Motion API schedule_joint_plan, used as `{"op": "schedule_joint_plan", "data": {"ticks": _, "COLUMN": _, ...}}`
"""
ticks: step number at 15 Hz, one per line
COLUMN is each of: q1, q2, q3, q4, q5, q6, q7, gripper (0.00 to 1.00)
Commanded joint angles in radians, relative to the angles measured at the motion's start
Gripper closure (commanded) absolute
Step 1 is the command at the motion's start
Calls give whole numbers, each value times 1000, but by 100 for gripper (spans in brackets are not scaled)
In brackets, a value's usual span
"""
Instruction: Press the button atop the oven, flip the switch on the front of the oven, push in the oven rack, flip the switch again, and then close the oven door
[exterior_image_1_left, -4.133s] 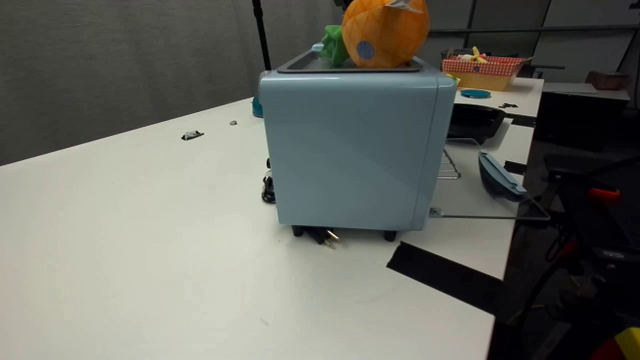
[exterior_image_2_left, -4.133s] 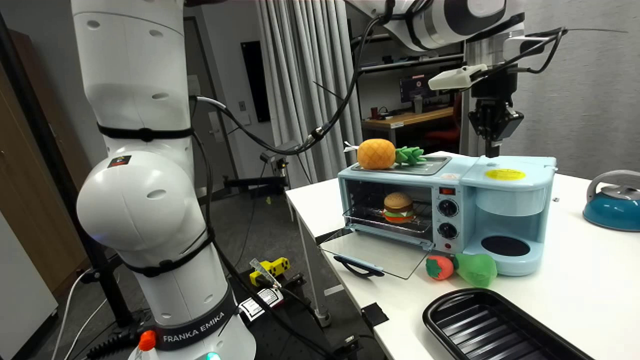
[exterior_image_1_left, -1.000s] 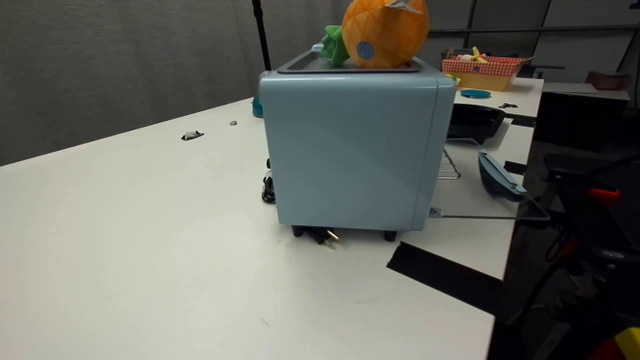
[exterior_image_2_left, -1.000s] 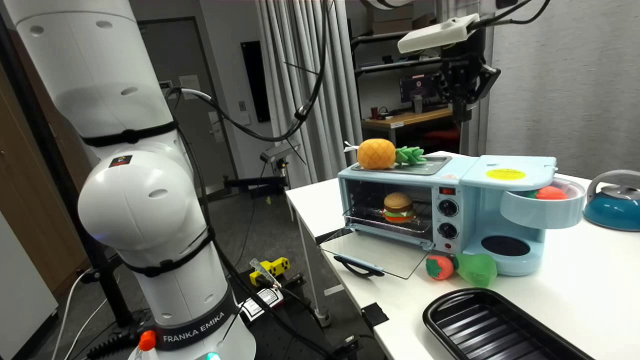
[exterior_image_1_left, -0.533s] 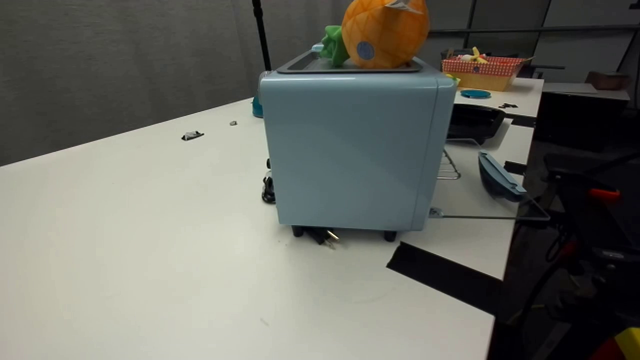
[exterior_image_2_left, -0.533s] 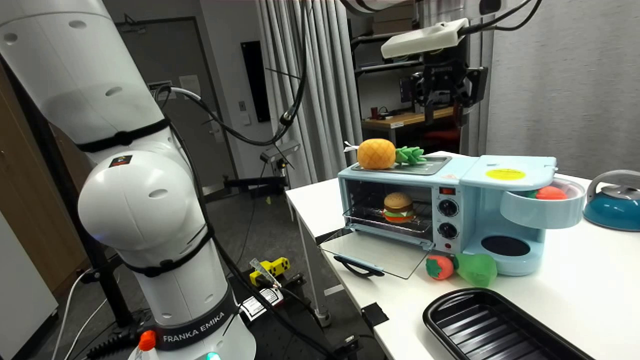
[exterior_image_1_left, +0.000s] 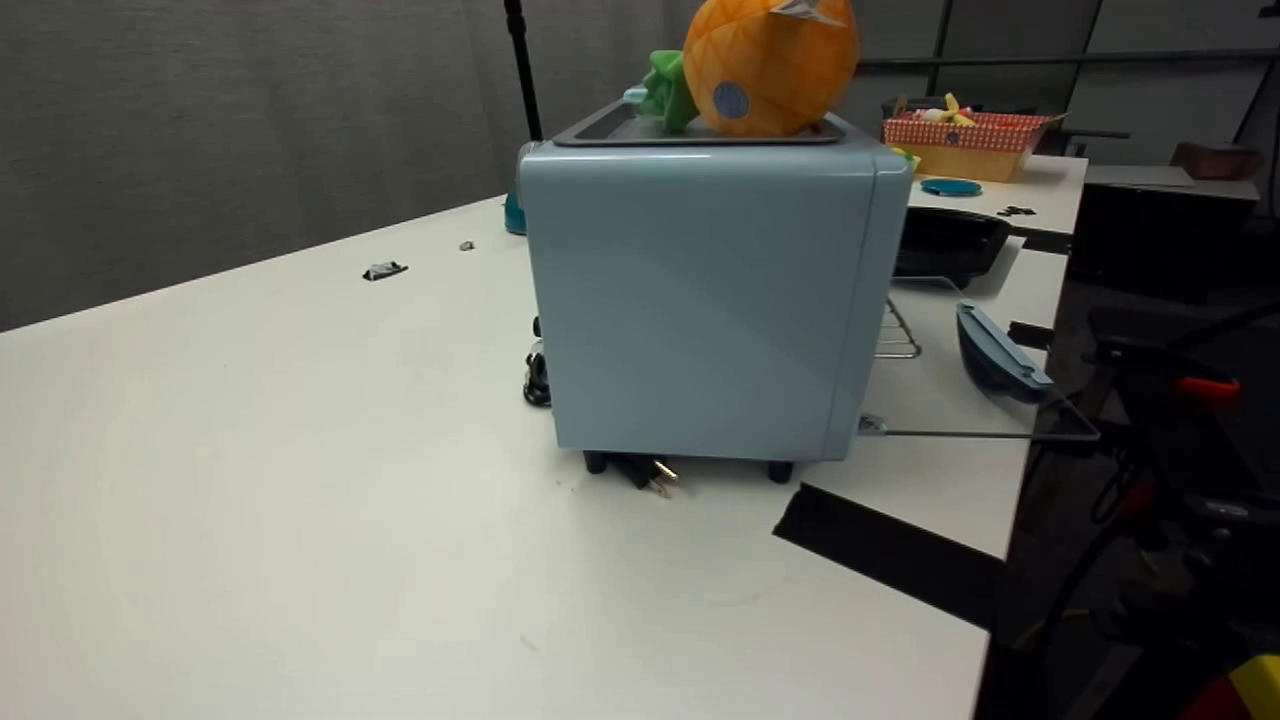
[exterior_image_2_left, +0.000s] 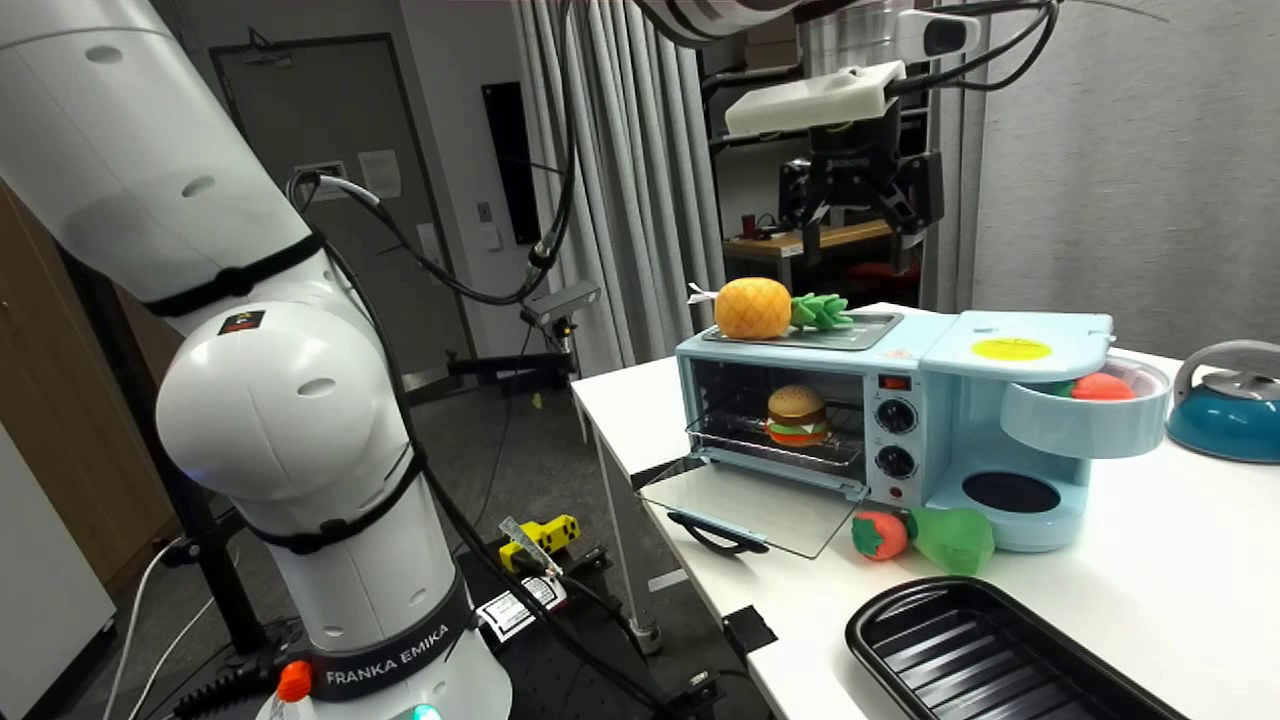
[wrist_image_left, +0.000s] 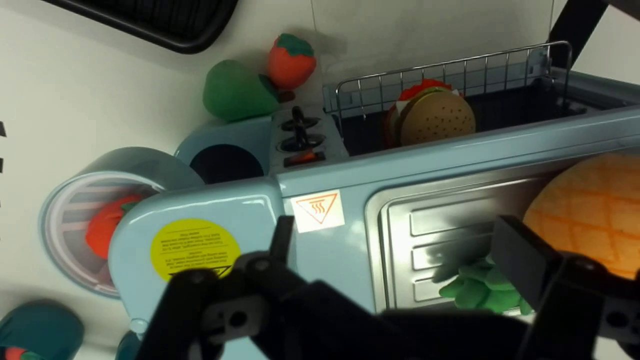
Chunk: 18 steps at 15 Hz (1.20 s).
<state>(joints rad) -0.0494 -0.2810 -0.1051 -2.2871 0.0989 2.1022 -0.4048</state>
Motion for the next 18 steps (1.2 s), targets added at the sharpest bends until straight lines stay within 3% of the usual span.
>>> {"op": "schedule_joint_plan", "data": {"ticks": 1, "q1": 9, "q2": -68, "q3": -24, "q4": -80, "q5": 6, "q6": 25, "q7": -43, "gripper": 0}}
{"op": "schedule_joint_plan", "data": {"ticks": 10, "q1": 5, "q2": -120, "q3": -66, "q4": -222, "q5": -14, "q6": 142, "q7": -97, "gripper": 0}}
{"op": "schedule_joint_plan", "data": {"ticks": 11, "q1": 4, "q2": -120, "q3": -67, "q4": -233, "q5": -20, "q6": 144, "q7": -93, "gripper": 9}}
{"op": "schedule_joint_plan", "data": {"ticks": 12, "q1": 3, "q2": -120, "q3": -67, "q4": -241, "q5": -27, "q6": 144, "q7": -89, "gripper": 26}}
{"op": "schedule_joint_plan", "data": {"ticks": 18, "q1": 4, "q2": -64, "q3": -56, "q4": -210, "q5": -62, "q6": 128, "q7": -57, "gripper": 73}}
